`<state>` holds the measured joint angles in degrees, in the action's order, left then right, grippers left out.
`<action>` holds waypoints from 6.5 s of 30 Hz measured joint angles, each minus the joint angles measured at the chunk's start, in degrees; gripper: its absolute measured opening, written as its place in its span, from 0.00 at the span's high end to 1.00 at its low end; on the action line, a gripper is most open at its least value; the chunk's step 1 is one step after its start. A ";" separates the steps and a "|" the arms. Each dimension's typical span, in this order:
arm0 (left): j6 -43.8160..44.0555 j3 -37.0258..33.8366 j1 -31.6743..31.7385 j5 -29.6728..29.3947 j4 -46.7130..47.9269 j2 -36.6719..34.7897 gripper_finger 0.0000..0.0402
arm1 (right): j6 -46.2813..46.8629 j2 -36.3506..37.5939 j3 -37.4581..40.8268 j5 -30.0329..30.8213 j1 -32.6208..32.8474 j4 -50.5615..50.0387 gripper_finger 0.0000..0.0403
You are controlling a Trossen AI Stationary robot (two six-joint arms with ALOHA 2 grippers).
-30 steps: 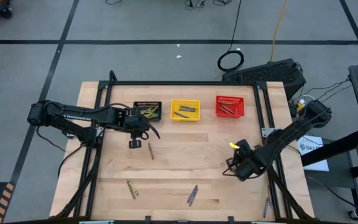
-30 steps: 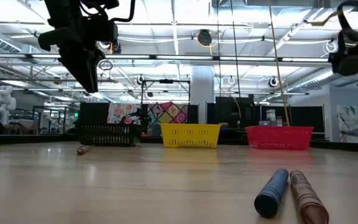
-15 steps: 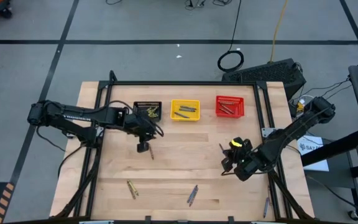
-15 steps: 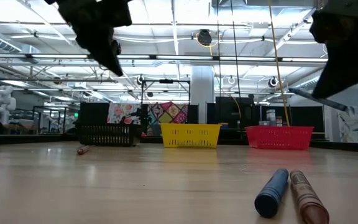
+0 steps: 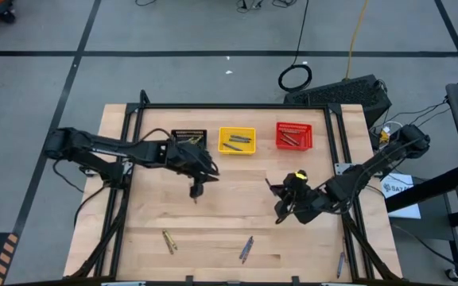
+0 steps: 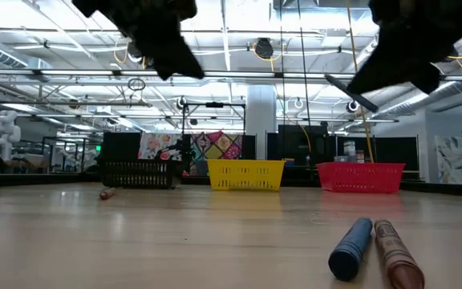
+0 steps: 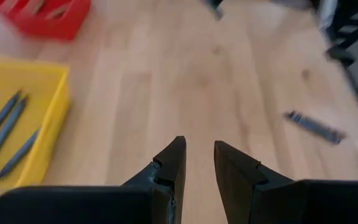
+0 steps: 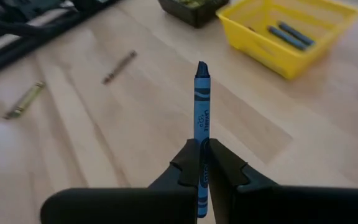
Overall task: Sort crayons
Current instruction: Put the blue crayon into the yellow bin
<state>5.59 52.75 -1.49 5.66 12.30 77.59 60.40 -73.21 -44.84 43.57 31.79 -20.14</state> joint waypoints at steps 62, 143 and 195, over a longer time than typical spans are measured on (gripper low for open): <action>4.67 0.00 -0.84 10.59 -46.31 17.91 0.79 | -30.31 -0.76 -0.04 -7.91 -5.64 31.11 1.00; -3.81 0.02 8.09 8.80 -20.82 11.07 0.98 | -25.04 -3.89 -0.07 -13.62 -7.70 26.51 0.77; -18.03 0.04 28.19 16.22 -31.74 19.37 0.97 | -26.73 -3.93 0.00 -13.58 -7.76 25.44 0.77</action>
<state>-12.44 52.80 26.70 21.88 -19.44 96.97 33.67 -77.14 -44.84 29.99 24.03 5.30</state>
